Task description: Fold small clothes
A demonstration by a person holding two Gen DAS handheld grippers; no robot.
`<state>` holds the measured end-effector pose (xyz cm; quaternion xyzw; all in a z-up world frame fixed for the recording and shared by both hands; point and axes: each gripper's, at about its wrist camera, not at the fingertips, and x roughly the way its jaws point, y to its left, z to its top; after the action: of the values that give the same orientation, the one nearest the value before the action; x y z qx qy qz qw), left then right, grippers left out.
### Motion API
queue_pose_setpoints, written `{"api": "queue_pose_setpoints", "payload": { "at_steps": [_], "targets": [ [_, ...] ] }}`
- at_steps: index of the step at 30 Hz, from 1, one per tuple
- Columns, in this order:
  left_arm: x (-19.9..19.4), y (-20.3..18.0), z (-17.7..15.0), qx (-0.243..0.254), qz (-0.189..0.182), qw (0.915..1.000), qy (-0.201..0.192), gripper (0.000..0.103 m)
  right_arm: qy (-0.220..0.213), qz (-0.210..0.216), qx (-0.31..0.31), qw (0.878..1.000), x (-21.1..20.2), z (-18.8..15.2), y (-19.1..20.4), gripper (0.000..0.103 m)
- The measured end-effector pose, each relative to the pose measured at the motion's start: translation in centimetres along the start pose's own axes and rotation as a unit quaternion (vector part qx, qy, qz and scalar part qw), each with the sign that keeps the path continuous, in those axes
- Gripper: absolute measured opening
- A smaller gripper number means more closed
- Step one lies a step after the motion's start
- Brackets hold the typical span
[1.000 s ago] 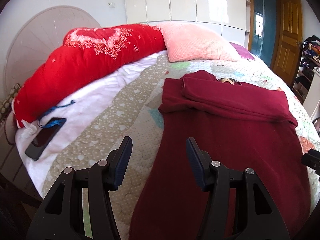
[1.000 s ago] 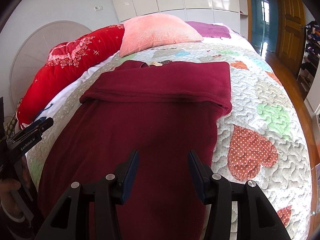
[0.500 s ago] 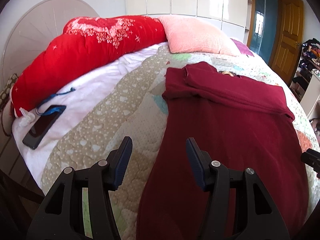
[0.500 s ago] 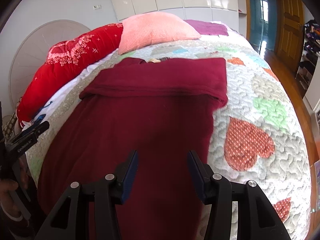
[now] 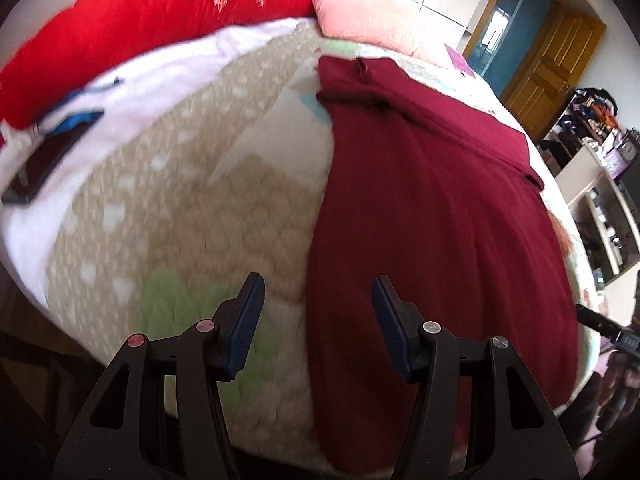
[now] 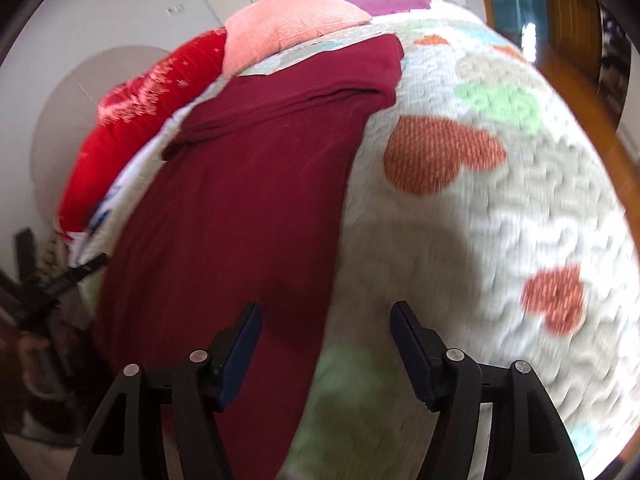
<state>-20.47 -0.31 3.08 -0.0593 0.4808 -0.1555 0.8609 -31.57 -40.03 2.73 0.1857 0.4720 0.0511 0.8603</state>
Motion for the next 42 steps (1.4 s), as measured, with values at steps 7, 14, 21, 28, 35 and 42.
{"api": "queue_pose_setpoints", "payload": {
  "at_steps": [7,14,21,28,35,42],
  "targets": [
    [0.0,0.2,-1.4,-0.012,-0.014,0.9998,-0.005,0.065,0.011,0.041,-0.028,0.999,0.6,-2.5,1.9,0.068],
    [-0.3,-0.1,-1.4,-0.016,-0.028,0.9994,0.01,0.065,-0.024,-0.012,-0.069,0.997,-0.1,-2.9,3.0,0.008],
    [-1.0,0.3,-2.5,-0.025,-0.043,0.9986,0.018,0.065,-0.019,-0.017,-0.04,0.999,0.3,-2.8,1.3,0.008],
    [-1.4,0.7,-3.3,-0.027,-0.058,0.9976,0.027,0.067,-0.025,0.034,-0.008,0.999,-2.5,-4.1,-0.1,0.049],
    [-1.5,0.1,-4.3,-0.004,-0.062,0.9971,0.045,0.07,0.003,0.102,-0.03,0.994,-2.9,-6.2,1.4,0.049],
    [-0.8,-0.5,-4.6,0.002,-0.072,0.9963,0.047,0.088,0.01,0.129,-0.034,0.991,-1.9,-7.1,1.9,0.057]
  ]
}}
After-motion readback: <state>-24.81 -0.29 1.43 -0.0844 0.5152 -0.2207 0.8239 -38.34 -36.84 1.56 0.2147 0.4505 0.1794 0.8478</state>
